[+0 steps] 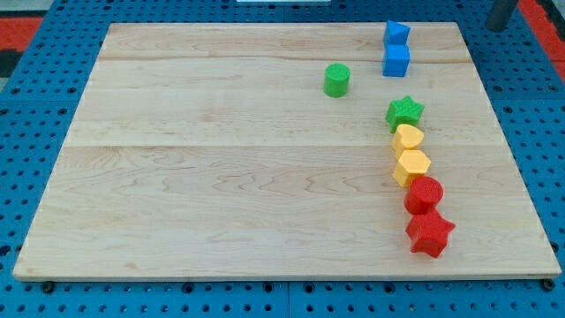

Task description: Push the blue triangle towards left

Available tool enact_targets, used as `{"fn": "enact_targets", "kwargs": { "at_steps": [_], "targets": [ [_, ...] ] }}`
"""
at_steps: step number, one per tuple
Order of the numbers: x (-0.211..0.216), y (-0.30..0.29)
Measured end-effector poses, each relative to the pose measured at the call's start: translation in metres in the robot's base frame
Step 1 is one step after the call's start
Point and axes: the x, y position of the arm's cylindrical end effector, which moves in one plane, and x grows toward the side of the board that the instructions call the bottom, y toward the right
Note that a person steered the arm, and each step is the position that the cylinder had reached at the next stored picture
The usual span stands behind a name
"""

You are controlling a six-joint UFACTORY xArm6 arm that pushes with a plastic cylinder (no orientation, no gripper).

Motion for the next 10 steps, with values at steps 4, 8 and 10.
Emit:
{"fn": "enact_targets", "kwargs": {
  "at_steps": [4, 8, 10],
  "targets": [
    [0.000, -0.111],
    [0.022, -0.110],
    [-0.008, -0.154]
  ]
}}
